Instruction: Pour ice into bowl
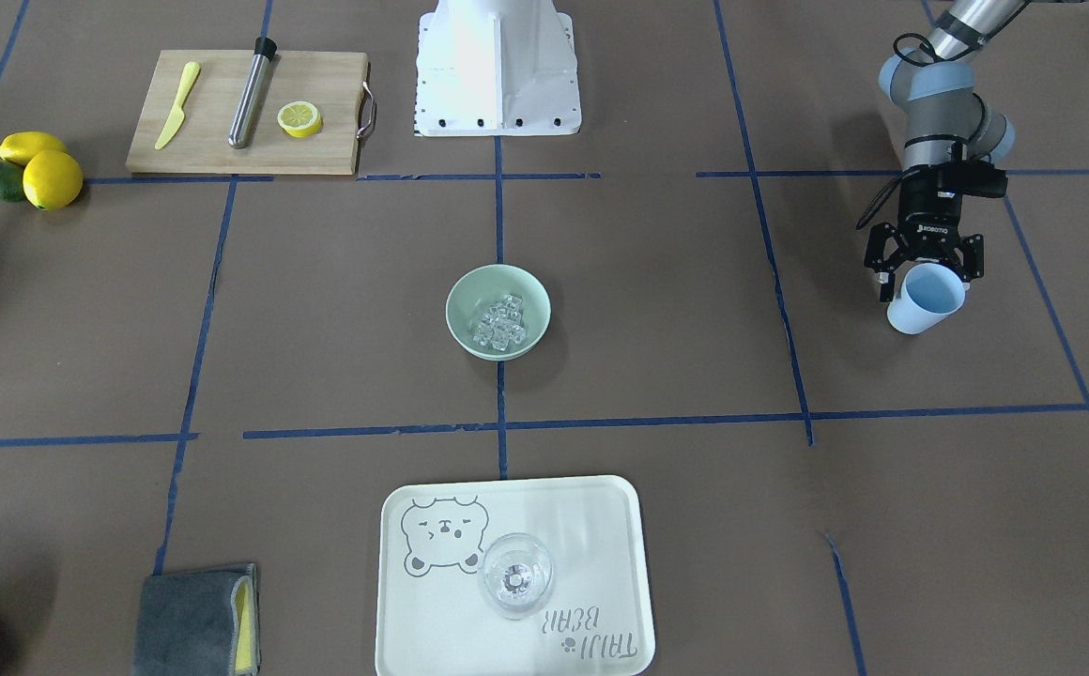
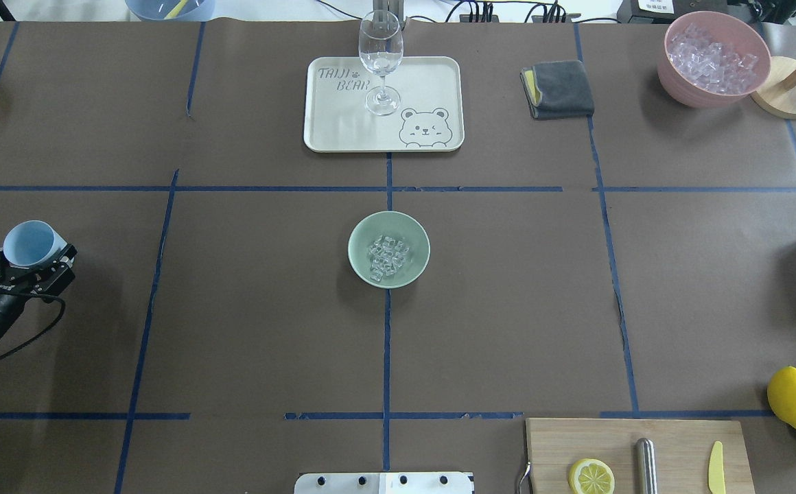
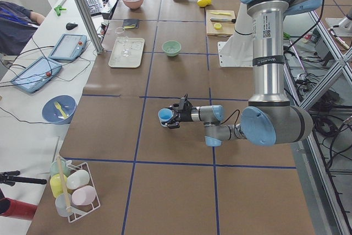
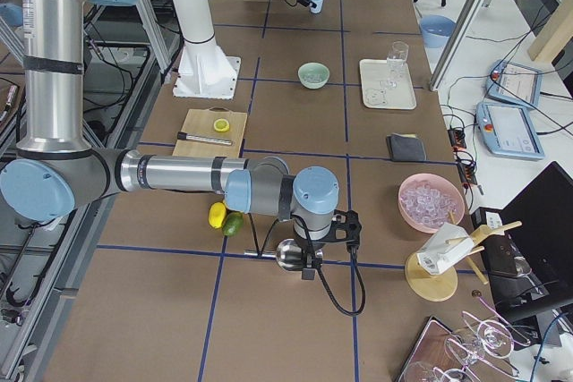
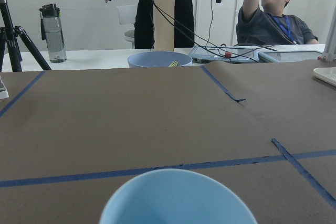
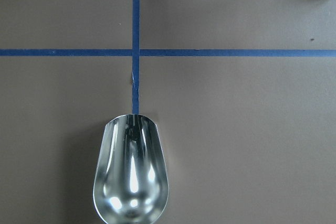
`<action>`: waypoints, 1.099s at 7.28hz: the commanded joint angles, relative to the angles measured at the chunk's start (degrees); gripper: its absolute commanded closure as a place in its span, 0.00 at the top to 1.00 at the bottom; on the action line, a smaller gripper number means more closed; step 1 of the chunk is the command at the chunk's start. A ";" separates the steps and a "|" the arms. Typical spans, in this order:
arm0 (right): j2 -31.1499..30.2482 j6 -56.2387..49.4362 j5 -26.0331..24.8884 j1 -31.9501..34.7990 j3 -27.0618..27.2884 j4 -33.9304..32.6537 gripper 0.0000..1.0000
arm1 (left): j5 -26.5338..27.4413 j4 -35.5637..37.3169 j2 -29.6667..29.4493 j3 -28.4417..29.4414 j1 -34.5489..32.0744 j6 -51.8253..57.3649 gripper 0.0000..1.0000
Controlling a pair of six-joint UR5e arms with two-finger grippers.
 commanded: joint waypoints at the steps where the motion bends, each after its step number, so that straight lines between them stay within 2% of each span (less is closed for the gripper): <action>1: 0.00 -0.02 0.00 0.00 0.00 0.00 1.00 | 0.00 0.00 0.00 0.04 0.00 0.08 1.00; 3: 0.00 -0.02 0.00 0.00 0.09 0.00 1.00 | -0.09 -0.61 1.31 -1.44 -0.18 1.47 1.00; 5: 0.00 -0.02 0.00 0.00 0.17 0.00 1.00 | -0.70 -7.35 2.29 -2.59 -1.05 7.52 1.00; 8: 0.09 0.07 0.09 0.00 0.26 0.00 1.00 | -0.96 -7.56 2.64 -2.95 -3.24 7.89 1.00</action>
